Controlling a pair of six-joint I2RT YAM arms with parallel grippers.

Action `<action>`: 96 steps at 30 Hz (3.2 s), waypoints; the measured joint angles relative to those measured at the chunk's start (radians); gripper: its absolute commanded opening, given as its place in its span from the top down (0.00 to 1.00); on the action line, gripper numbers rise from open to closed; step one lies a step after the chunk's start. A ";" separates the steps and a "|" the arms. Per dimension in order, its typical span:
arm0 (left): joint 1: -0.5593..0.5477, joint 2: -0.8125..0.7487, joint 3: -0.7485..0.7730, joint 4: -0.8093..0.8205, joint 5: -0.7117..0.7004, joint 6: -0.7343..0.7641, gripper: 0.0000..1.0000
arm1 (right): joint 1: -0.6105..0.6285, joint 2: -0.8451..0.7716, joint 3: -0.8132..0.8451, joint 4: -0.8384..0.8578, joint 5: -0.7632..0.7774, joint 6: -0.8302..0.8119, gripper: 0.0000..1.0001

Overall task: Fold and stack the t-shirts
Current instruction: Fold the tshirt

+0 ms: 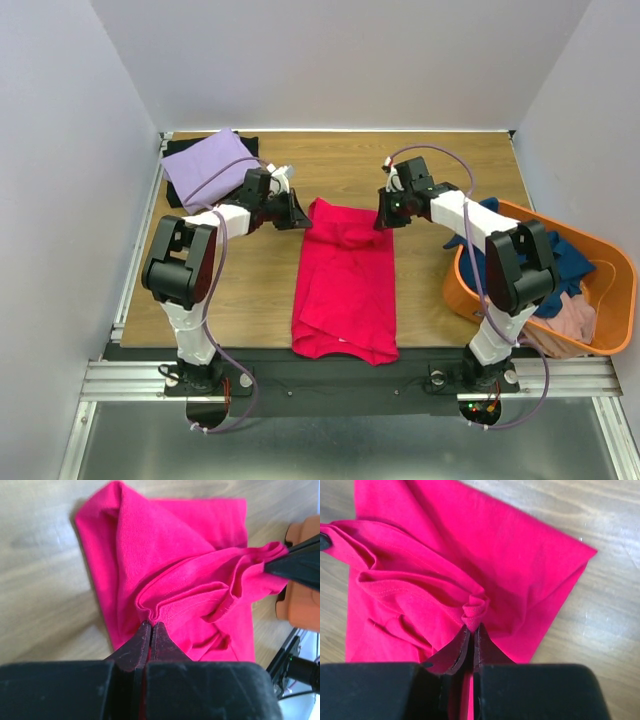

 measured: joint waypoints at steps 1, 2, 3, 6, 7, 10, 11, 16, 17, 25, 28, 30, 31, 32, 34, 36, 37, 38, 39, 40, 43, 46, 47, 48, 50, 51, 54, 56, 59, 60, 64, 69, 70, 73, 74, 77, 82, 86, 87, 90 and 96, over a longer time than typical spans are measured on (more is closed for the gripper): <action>-0.001 -0.005 -0.012 -0.002 0.003 0.002 1.00 | 0.000 -0.007 -0.002 -0.011 -0.002 0.000 0.99; -0.001 -0.009 -0.025 -0.005 0.005 0.007 1.00 | 0.001 -0.013 -0.005 -0.014 -0.002 -0.002 0.99; -0.002 -0.013 -0.035 -0.010 0.007 0.012 1.00 | 0.002 -0.022 -0.011 -0.016 -0.004 -0.003 0.99; -0.007 -0.024 -0.054 -0.035 0.009 0.032 1.00 | 0.007 -0.051 -0.030 -0.031 -0.008 -0.006 0.98; -0.008 -0.026 -0.056 -0.044 0.010 0.040 1.00 | 0.009 -0.055 -0.033 -0.035 -0.008 -0.007 0.97; -0.022 -0.044 -0.069 -0.066 0.010 0.065 1.00 | 0.026 -0.066 -0.049 -0.054 -0.008 -0.008 0.96; -0.025 -0.050 -0.073 -0.072 0.010 0.068 1.00 | 0.032 -0.069 -0.055 -0.062 -0.008 -0.008 0.96; -0.035 -0.095 -0.102 -0.101 0.005 0.088 1.00 | 0.065 -0.097 -0.105 -0.090 -0.004 -0.006 0.96; -0.037 -0.103 -0.106 -0.105 0.005 0.089 1.00 | 0.069 -0.105 -0.116 -0.094 -0.002 -0.006 0.96; -0.054 -0.150 -0.156 -0.127 0.000 0.114 0.96 | 0.082 -0.163 -0.167 -0.116 0.030 0.020 0.89; -0.062 -0.163 -0.181 -0.152 -0.002 0.127 0.85 | 0.086 -0.191 -0.192 -0.116 0.040 0.029 0.74; -0.069 -0.178 -0.201 -0.170 -0.004 0.135 0.72 | 0.089 -0.214 -0.213 -0.129 0.046 0.039 0.60; -0.071 -0.193 -0.215 -0.180 -0.005 0.137 0.68 | 0.092 -0.222 -0.222 -0.138 0.047 0.039 0.57; -0.072 -0.208 -0.224 -0.188 -0.005 0.142 0.65 | 0.093 -0.227 -0.227 -0.147 0.047 0.041 0.54; -0.073 -0.261 -0.256 -0.223 -0.003 0.145 0.57 | 0.106 -0.235 -0.229 -0.188 0.047 0.044 0.48; -0.073 -0.312 -0.273 -0.255 0.000 0.145 0.53 | 0.123 -0.246 -0.229 -0.217 0.047 0.045 0.46; -0.073 -0.337 -0.278 -0.269 0.002 0.144 0.52 | 0.131 -0.253 -0.228 -0.235 0.048 0.047 0.45; -0.073 -0.364 -0.278 -0.287 0.003 0.143 0.51 | 0.140 -0.265 -0.226 -0.255 0.048 0.047 0.45; -0.073 -0.388 -0.278 -0.294 0.003 0.140 0.50 | 0.145 -0.272 -0.223 -0.268 0.049 0.050 0.45; -0.073 -0.405 -0.275 -0.301 0.003 0.135 0.48 | 0.150 -0.283 -0.216 -0.283 0.051 0.054 0.45; -0.073 -0.415 -0.229 -0.318 -0.002 0.114 0.48 | 0.155 -0.301 -0.154 -0.319 0.072 0.069 0.45; -0.073 -0.344 -0.104 -0.319 -0.010 0.089 0.48 | 0.155 -0.292 -0.062 -0.325 0.122 0.087 0.45; -0.073 -0.301 -0.052 -0.310 -0.015 0.083 0.48 | 0.155 -0.284 -0.030 -0.319 0.140 0.095 0.45; -0.073 -0.254 0.003 -0.304 -0.022 0.077 0.48 | 0.154 -0.270 0.006 -0.312 0.158 0.099 0.45; -0.073 -0.169 0.091 -0.283 -0.034 0.074 0.48 | 0.154 -0.238 0.047 -0.283 0.184 0.103 0.46; -0.073 -0.123 0.137 -0.277 -0.042 0.073 0.48 | 0.154 -0.213 0.065 -0.264 0.193 0.103 0.46; -0.073 -0.005 0.237 -0.269 -0.055 0.068 0.48 | 0.154 -0.121 0.082 -0.204 0.204 0.103 0.46; -0.074 0.061 0.282 -0.262 -0.061 0.064 0.48 | 0.154 -0.070 0.081 -0.183 0.208 0.103 0.46; -0.089 0.115 0.290 -0.270 -0.073 0.063 0.48 | 0.154 0.005 0.060 -0.158 0.221 0.102 0.46; -0.099 0.123 0.289 -0.276 -0.076 0.063 0.48 | 0.154 0.011 0.043 -0.157 0.221 0.098 0.46; -0.137 0.127 0.266 -0.262 -0.074 0.064 0.48 | 0.154 0.006 -0.019 -0.153 0.210 0.091 0.46; -0.173 0.126 0.199 -0.217 -0.066 0.058 0.48 | 0.159 -0.053 -0.115 -0.145 0.165 0.091 0.46; -0.177 0.126 0.183 -0.212 -0.062 0.056 0.48 | 0.161 -0.062 -0.122 -0.145 0.157 0.091 0.46; -0.178 0.126 0.151 -0.197 -0.056 0.050 0.48 | 0.178 -0.119 -0.169 -0.148 0.132 0.095 0.46; -0.177 0.126 0.145 -0.188 -0.052 0.047 0.48 | 0.188 -0.142 -0.182 -0.146 0.121 0.096 0.46; -0.177 0.126 0.135 -0.169 -0.047 0.043 0.48 | 0.211 -0.183 -0.209 -0.144 0.091 0.097 0.46; -0.176 0.126 0.118 -0.139 -0.037 0.042 0.48 | 0.238 -0.238 -0.256 -0.154 0.035 0.098 0.46; -0.174 0.119 0.102 -0.118 -0.032 0.043 0.48 | 0.256 -0.272 -0.286 -0.202 0.000 0.098 0.46; -0.174 0.118 0.100 -0.116 -0.032 0.043 0.48 | 0.259 -0.281 -0.286 -0.214 -0.004 0.099 0.46; -0.174 0.111 0.090 -0.110 -0.034 0.044 0.48 | 0.265 -0.311 -0.278 -0.241 -0.003 0.100 0.46; -0.175 0.082 0.058 -0.107 -0.051 0.049 0.48 | 0.267 -0.274 -0.140 -0.264 0.124 0.164 0.46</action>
